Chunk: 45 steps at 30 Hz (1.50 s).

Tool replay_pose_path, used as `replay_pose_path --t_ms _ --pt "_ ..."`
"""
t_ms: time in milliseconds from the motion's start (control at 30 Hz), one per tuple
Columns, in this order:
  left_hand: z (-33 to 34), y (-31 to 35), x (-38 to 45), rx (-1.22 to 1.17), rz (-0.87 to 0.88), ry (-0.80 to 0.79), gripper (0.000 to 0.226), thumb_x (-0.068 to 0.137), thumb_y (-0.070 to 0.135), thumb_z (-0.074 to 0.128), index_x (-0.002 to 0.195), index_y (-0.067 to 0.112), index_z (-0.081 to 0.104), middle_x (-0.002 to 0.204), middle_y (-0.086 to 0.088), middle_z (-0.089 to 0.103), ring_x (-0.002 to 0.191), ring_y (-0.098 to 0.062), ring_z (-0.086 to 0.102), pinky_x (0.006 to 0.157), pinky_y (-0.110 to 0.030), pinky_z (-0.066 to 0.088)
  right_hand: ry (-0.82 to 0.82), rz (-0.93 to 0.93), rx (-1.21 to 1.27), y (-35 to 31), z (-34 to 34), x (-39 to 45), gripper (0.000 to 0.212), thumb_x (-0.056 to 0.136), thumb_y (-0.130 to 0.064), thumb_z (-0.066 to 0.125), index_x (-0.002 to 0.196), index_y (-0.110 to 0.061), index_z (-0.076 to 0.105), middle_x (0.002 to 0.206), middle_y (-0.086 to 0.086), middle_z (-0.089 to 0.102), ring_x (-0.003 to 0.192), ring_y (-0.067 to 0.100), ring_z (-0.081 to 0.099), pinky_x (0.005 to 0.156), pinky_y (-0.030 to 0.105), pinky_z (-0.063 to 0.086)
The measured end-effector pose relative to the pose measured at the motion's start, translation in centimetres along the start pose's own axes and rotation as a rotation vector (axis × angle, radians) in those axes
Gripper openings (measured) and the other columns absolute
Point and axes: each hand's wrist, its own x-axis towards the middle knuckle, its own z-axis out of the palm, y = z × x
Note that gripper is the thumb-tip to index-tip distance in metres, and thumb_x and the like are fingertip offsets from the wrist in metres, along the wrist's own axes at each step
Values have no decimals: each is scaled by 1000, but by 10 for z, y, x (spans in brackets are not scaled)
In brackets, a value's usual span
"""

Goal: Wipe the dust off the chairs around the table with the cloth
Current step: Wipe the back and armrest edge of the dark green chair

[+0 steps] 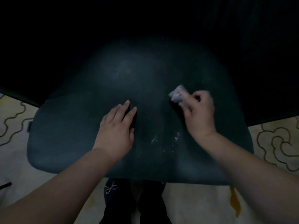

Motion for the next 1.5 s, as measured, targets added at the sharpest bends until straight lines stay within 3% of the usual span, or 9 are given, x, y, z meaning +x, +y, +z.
replay_pose_path --t_ms 100,267,367,667,867,1033,1300,1400,1500 --pt "5 0 -1 -19 -11 20 65 91 28 54 151 22 28 160 -2 16 145 -25 16 116 -45 21 78 178 -62 7 4 -13 51 88 -14 65 132 -37 55 107 8 45 98 27 45 92 45 41" --pt "11 -3 -1 -19 16 72 65 88 25 60 148 19 36 158 -5 23 142 -29 22 112 -48 25 88 106 -48 -38 36 -79 58 80 -6 71 131 -28 58 99 14 49 84 28 45 74 44 44" --pt "9 -11 -5 -6 51 80 63 88 24 61 147 17 39 157 -7 26 141 -31 25 112 -49 26 96 133 -9 -44 32 -84 54 84 -12 68 134 -28 55 101 12 46 87 25 45 79 50 47" --pt "8 -44 -29 -8 -15 145 62 86 19 64 145 17 42 155 -10 29 136 -35 29 109 -54 27 286 507 -4 -65 53 -103 45 87 -24 52 132 -26 56 109 17 49 96 33 46 85 47 43" --pt "5 -53 -31 -20 9 146 61 88 23 60 146 18 40 156 -9 26 137 -34 26 109 -53 25 283 316 19 -118 83 -106 53 82 -16 65 134 -24 56 99 14 49 86 30 51 76 43 47" --pt "3 -73 -36 -40 -18 194 60 88 20 62 144 15 43 155 -11 29 135 -36 30 110 -53 27 383 490 -61 -65 54 -106 51 89 -14 58 139 -23 51 108 18 49 93 34 48 83 51 44" --pt "7 -80 -40 -38 -1 187 62 87 21 62 145 16 40 155 -11 27 136 -36 28 110 -54 28 211 304 59 -156 108 -104 53 82 -14 65 133 -26 56 100 12 49 86 28 46 76 38 39" --pt "7 -78 -40 -44 -10 193 62 87 22 62 145 17 41 155 -10 29 135 -35 28 107 -56 30 197 187 11 -122 87 -97 50 82 -10 65 130 -23 60 97 16 52 82 33 50 71 40 42" --pt "8 -71 -38 -43 18 184 62 85 22 64 143 15 43 154 -11 31 134 -36 30 105 -58 32 337 445 63 -58 56 -80 32 91 -25 61 122 -21 64 102 11 52 91 31 51 86 45 46"
